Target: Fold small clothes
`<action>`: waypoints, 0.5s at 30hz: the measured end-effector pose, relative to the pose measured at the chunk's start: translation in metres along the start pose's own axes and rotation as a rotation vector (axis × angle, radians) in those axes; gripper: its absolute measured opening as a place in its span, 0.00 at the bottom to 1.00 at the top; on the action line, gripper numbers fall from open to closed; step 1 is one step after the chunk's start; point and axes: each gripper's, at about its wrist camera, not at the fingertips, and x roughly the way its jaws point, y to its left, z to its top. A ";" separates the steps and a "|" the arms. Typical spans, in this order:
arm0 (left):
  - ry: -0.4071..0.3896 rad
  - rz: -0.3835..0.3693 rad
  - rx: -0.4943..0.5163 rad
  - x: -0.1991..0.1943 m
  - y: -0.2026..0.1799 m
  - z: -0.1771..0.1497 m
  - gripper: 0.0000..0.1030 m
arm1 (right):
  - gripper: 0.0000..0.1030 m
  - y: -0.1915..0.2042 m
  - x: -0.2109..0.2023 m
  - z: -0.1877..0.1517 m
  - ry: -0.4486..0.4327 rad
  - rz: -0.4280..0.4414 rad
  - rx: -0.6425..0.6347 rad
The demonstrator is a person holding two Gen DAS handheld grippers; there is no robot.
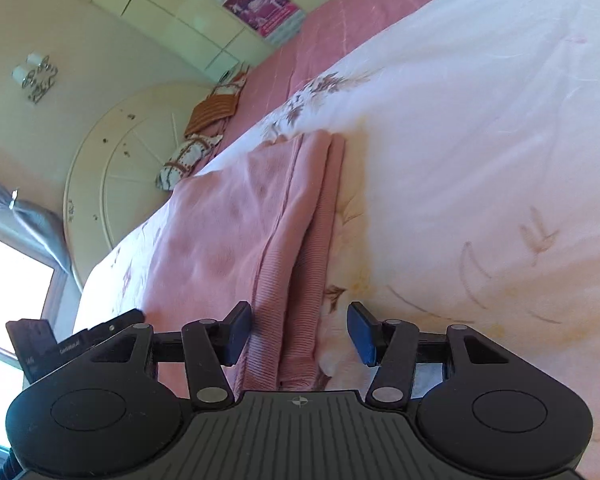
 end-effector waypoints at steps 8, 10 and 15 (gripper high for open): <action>0.008 -0.027 -0.032 0.020 -0.004 0.005 0.81 | 0.51 0.006 0.023 0.004 0.021 0.044 -0.053; 0.011 -0.011 -0.022 0.024 -0.009 0.007 0.76 | 0.51 0.007 0.029 0.005 0.026 0.075 -0.077; 0.039 -0.017 -0.005 0.027 -0.020 0.012 0.57 | 0.51 0.010 0.031 -0.001 0.000 0.082 -0.131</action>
